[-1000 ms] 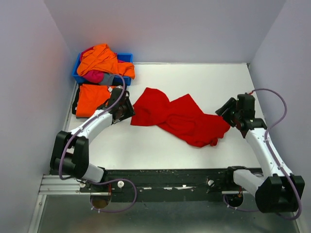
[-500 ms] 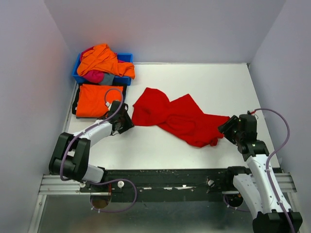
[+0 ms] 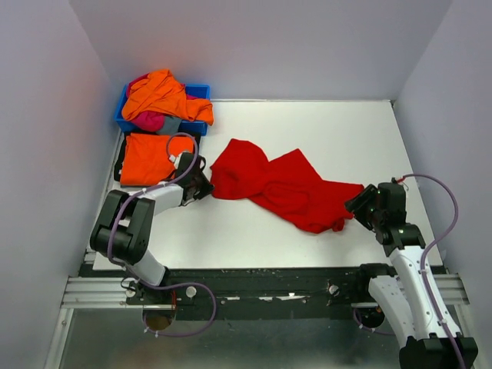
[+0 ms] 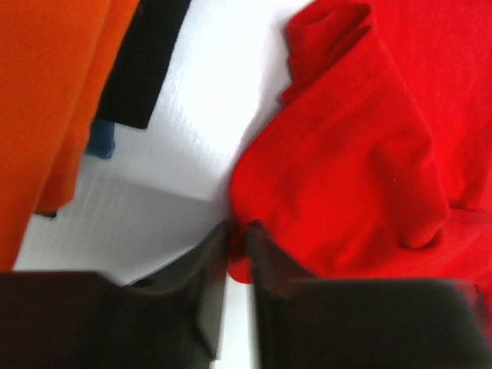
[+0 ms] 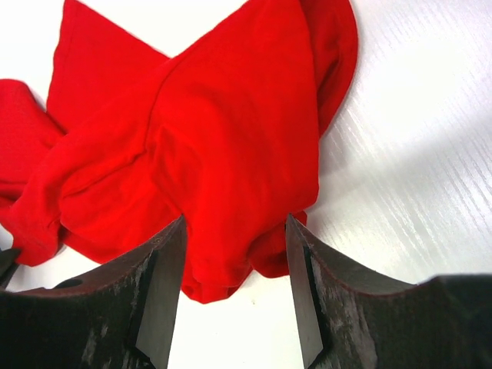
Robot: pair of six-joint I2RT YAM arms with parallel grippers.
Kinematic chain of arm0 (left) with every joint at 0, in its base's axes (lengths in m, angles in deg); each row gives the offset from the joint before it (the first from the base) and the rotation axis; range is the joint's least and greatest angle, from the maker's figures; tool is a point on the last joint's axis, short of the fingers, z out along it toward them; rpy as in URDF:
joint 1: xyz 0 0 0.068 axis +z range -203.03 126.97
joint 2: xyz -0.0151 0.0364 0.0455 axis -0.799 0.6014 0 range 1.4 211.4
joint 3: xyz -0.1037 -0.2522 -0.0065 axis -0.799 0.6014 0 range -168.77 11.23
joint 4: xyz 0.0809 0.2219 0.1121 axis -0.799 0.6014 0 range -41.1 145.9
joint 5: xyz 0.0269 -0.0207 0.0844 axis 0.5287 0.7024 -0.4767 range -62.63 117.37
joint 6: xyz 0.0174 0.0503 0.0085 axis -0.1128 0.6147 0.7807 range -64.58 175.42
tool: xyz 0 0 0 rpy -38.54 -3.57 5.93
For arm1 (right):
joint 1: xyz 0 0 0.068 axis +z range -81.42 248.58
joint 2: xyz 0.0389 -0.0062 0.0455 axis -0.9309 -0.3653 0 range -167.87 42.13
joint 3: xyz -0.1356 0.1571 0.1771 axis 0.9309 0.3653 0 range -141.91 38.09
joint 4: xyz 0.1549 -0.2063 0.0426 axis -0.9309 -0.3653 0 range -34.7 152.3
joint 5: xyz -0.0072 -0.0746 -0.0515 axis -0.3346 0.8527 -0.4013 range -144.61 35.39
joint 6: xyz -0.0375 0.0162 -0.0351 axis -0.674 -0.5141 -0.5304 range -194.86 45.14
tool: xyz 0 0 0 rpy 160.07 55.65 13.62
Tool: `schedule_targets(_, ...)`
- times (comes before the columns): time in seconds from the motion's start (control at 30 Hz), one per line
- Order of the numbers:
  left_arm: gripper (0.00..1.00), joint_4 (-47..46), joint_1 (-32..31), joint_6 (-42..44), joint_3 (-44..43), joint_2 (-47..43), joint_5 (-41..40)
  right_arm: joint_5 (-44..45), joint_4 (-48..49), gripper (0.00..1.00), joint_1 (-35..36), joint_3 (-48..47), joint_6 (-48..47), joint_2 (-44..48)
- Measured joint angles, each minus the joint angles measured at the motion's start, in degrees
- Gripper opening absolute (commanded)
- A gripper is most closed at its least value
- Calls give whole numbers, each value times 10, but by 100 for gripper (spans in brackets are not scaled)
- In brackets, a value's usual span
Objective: Fold and stack the t-shirts
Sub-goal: Flatten out the tshirt
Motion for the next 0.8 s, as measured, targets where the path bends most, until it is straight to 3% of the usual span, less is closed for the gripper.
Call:
schedule_targets(0.07, 0, -19, 4, -2, -2, 14, 6, 2, -2, 61, 0, 3, 3, -1)
schedule_targets(0.27, 0, -42, 10, 2, -8, 25, 20, 23, -16, 57, 0, 8, 26, -41)
schedule_targets(0.43, 0, -9, 24, 13, -8, -3, 23, 42, -25, 56, 0, 8, 47, -95)
schedule_targets(0.5, 0, 1, 31, 16, -6, -25, 27, 43, -22, 51, 0, 8, 53, -113)
schedule_targets(0.67, 0, 12, 35, 24, -5, -84, 30, 45, -4, 10, 0, 11, 59, -146)
schedule_targets(0.73, 0, 14, 35, 26, -5, -97, 31, 47, 1, 1, 0, 10, 59, -150)
schedule_targets(0.8, 0, 19, 35, 31, -5, -106, 31, 47, 0, 1, 0, 1, 53, -151)
